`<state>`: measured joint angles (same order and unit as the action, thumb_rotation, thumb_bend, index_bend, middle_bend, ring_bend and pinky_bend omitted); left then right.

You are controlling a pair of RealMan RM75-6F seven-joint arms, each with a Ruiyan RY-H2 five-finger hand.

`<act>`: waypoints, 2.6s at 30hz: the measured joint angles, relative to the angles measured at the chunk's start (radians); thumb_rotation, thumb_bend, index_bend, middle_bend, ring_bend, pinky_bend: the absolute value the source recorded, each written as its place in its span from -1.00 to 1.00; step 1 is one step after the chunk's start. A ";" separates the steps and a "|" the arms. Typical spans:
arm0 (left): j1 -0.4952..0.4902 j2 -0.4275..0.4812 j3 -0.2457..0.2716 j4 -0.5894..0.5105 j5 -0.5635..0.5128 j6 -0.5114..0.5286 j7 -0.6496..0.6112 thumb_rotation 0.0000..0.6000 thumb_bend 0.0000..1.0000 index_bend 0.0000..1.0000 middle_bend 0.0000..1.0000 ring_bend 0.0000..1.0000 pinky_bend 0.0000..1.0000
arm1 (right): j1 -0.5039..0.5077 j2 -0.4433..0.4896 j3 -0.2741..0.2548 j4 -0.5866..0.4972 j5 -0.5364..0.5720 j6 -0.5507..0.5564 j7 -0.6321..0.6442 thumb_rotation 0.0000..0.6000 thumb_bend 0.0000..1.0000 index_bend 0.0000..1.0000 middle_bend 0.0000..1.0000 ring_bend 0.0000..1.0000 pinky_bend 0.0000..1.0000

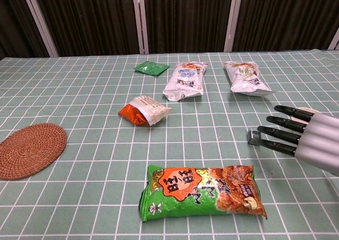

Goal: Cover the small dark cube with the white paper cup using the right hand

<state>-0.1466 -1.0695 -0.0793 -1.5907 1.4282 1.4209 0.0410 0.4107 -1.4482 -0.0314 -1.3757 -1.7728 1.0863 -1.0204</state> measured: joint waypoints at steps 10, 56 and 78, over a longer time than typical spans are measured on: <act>-0.003 0.000 -0.002 0.001 -0.005 -0.003 -0.005 1.00 -1.00 -1.00 -1.00 -1.00 -1.00 | 0.014 -0.032 0.039 0.087 0.055 -0.018 -0.107 1.00 -1.00 -1.00 -1.00 -1.00 -1.00; -0.004 0.022 0.012 -0.022 0.022 -0.007 -0.050 1.00 -1.00 -1.00 -1.00 -1.00 -1.00 | 0.017 0.000 0.032 0.107 0.059 0.198 0.488 1.00 -0.52 -0.51 -0.31 -0.72 -0.15; -0.011 0.030 0.018 -0.026 0.016 -0.031 -0.065 1.00 -1.00 -1.00 -1.00 -1.00 -1.00 | 0.044 -0.010 -0.013 0.083 0.164 0.025 1.053 1.00 -0.53 -0.52 -0.32 -0.78 -0.20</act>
<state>-0.1573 -1.0391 -0.0609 -1.6167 1.4439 1.3895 -0.0237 0.4548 -1.4584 -0.0449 -1.2930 -1.6092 1.1108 0.0322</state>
